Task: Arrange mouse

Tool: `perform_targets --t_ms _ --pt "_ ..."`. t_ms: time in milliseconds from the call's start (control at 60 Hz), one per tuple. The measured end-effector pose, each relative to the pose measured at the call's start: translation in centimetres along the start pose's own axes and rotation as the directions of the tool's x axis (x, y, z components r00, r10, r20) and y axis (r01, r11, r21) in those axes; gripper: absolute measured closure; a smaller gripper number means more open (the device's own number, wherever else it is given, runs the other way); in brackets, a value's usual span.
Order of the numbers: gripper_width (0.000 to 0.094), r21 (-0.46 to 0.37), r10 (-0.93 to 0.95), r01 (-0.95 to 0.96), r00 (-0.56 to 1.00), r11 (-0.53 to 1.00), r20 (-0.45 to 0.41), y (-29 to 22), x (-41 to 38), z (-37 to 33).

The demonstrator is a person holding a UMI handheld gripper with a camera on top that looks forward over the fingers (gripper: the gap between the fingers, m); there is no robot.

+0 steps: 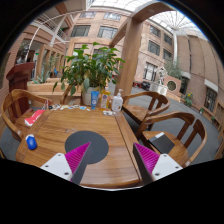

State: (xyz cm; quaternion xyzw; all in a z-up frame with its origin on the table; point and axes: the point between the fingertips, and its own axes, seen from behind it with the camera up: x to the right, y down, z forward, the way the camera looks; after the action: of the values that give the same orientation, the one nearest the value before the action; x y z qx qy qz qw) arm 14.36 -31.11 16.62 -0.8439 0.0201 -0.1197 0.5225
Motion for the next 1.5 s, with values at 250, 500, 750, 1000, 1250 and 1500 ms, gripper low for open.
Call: perform_targets --t_ms 250,500,750,1000,1250,1500 --pt "0.0085 -0.111 -0.028 0.035 0.998 0.993 0.065 7.8 -5.4 0.1" --pt "0.0080 -0.140 -0.040 0.085 0.953 0.986 0.302 11.5 -20.2 -0.3" --pt "0.0080 -0.076 -0.064 0.111 0.886 0.991 0.460 8.8 -34.4 2.0" --pt "0.0080 -0.059 -0.133 0.181 0.875 0.982 0.466 7.7 -40.4 7.2" --pt "0.0371 -0.095 -0.074 0.143 0.854 0.985 0.514 6.8 -43.7 9.4" --pt "0.0569 -0.097 -0.065 0.135 0.849 0.986 0.524 6.3 -44.0 9.6"
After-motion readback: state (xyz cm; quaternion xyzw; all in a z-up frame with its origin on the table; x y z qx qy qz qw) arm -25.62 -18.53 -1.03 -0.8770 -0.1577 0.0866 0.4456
